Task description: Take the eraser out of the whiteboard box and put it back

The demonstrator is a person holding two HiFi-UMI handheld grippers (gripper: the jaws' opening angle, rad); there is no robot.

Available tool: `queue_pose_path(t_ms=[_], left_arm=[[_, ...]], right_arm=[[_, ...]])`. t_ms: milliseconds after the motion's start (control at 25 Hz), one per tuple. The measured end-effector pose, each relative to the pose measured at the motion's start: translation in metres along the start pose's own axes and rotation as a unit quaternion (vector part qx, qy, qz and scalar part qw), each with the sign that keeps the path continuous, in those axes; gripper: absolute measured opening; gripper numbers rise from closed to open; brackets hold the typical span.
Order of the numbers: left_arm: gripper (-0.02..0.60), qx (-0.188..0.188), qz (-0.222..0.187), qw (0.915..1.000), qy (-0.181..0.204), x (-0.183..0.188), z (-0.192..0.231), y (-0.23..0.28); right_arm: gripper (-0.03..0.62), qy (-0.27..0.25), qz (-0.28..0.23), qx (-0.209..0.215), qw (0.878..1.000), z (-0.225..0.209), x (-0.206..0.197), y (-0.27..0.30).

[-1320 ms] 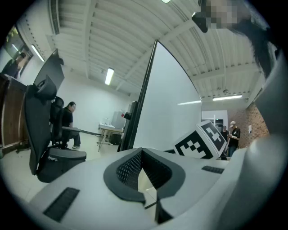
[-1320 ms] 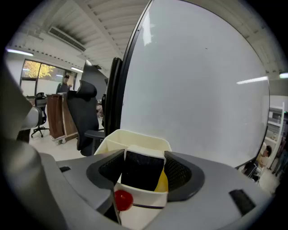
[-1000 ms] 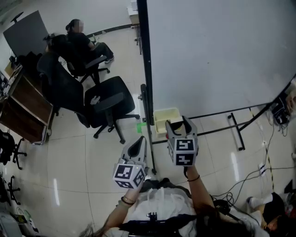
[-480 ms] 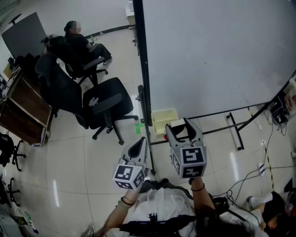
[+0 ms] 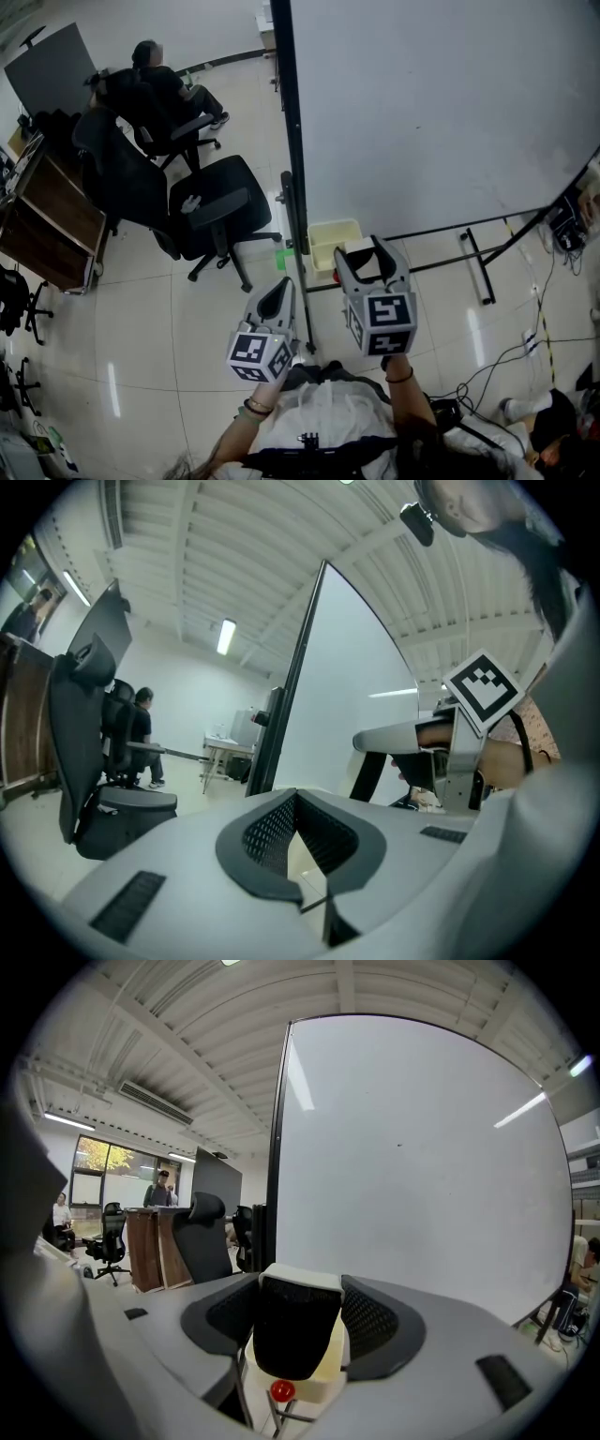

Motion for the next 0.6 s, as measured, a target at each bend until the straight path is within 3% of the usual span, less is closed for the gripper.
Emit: queue_pose_path(t_ms=[200,320,600], left_arm=[[-0.015,-0.005,0.000,1.0000,-0.001,-0.001,-0.005,0.002],[-0.015,-0.005,0.001,1.0000,-0.002,-0.002,-0.005,0.002],[-0.015,0.017,-0.004,0.9998,-0.010,-0.001,0.009,-0.007]], right_arm=[[0.290,-0.014,-0.065,-0.027,0.997,-0.012,0.040,0.035],[0.290,-0.019,-0.035,-0.033,0.999,-0.010,0.031,0.068],[0.308,-0.022,0.072,-0.025,0.997,-0.004,-0.040,0.111]])
Point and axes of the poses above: the fingertips, and each gripper's own axes: y forward along the fingers, z to its left, x out of its top, the point moved 3 cm from there along -y, backward along the fingers, and after that the axes turned 6 degrees about z, right-handed, at the moved point
